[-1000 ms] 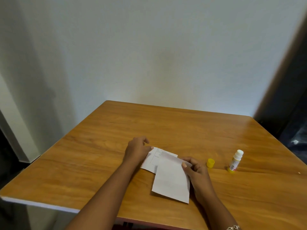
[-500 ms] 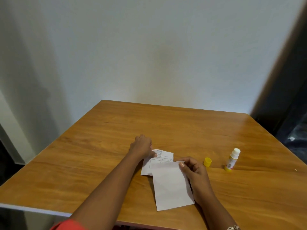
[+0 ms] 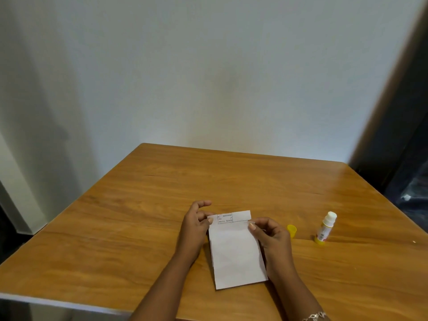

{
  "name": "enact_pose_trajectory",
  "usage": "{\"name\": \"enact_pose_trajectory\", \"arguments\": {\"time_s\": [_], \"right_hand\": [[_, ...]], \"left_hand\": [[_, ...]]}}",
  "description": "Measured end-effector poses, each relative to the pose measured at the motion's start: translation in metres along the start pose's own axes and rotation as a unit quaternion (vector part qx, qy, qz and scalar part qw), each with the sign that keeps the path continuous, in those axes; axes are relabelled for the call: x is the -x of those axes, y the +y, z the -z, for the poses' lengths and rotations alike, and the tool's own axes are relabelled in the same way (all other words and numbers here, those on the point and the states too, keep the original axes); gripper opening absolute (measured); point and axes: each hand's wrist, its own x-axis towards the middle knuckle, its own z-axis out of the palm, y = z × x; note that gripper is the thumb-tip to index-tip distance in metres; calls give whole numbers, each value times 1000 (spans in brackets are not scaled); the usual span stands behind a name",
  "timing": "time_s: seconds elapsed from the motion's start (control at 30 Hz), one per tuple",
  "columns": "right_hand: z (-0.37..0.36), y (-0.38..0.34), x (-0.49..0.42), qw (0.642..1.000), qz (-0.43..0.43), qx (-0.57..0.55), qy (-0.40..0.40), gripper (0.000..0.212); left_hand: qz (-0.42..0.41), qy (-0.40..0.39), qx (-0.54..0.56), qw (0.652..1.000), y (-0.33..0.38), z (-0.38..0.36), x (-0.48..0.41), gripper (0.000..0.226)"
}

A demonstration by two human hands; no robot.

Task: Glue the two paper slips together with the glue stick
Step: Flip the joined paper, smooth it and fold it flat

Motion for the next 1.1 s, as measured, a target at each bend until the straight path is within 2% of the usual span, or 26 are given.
{"name": "enact_pose_trajectory", "arguments": {"time_s": [0.2,0.43,0.63,0.83,0.93,1.1], "right_hand": [[-5,-3,-13,998,41,29,50,15],[-11,5,-13,996,51,-8,79,14],[-10,9,-16,996,40,33,73,22],[-9,10,-16,994,36,40,91,11],[-9,11,-16,994,39,46,92,13],[-7,12,-16,994,38,64,81,11]], "left_hand": [[-9,-13,3,1000,3,0,4,37],[-1,4,48,999,5,-1,7,34],[25,12,103,994,9,-7,13,30],[55,46,155,985,11,-15,22,17],[79,75,171,979,10,-19,27,26],[119,67,228,964,12,-17,30,18]]}}
